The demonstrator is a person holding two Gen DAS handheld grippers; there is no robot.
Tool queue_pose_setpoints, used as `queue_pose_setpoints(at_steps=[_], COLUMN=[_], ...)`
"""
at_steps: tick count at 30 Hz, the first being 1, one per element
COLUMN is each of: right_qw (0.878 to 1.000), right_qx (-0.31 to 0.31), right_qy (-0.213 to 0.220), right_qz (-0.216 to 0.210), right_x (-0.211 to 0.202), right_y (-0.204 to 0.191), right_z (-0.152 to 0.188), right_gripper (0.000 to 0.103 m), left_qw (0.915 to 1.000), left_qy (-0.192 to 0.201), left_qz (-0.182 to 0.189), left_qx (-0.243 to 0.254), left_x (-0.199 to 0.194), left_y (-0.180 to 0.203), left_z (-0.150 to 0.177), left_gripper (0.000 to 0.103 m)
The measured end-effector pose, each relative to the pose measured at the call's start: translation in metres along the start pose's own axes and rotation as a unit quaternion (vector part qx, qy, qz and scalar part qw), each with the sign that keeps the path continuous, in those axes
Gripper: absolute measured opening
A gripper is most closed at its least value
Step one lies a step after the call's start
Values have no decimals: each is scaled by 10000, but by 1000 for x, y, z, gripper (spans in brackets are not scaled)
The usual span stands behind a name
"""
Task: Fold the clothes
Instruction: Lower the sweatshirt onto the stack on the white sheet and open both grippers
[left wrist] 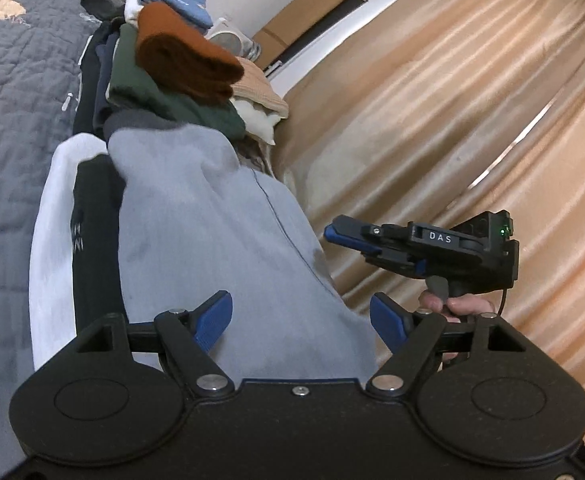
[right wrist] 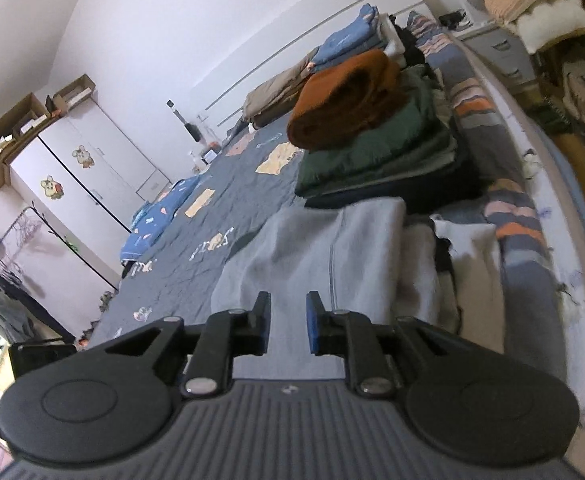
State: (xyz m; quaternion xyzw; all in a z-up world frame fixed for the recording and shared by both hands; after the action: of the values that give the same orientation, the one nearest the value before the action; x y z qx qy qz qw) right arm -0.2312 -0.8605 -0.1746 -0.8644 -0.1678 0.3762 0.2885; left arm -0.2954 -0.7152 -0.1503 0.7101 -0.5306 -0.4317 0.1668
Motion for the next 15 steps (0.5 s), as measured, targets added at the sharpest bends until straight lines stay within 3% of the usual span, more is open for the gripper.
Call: queue_pose_setpoints(at_steps=[7, 15], right_qw=[9990, 9973], right_qx=[238, 653], right_qy=[-363, -181], right_qz=[43, -291], right_x=[38, 39], right_y=[37, 79], right_z=[-17, -22], right_gripper=[17, 17], left_qw=[9997, 9983], left_qy=[-56, -30], left_qz=[-156, -154], left_qx=[-200, -560], left_x=[22, 48], left_y=[-32, -73], left_z=[-33, -65], left_gripper=[75, 75])
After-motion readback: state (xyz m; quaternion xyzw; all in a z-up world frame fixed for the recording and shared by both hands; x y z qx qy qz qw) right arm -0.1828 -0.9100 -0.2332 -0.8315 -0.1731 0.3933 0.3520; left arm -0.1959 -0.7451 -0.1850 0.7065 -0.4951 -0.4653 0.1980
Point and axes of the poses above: each gripper's, at about its wrist camera, not at the fingertips, and x roughly the way its jaws point, y to its right, z to its underside, the point moved 9 cm from there along x, roughly the way its jaws point, and after that the axes turned 9 degrees about -y, right-handed, at the moved point
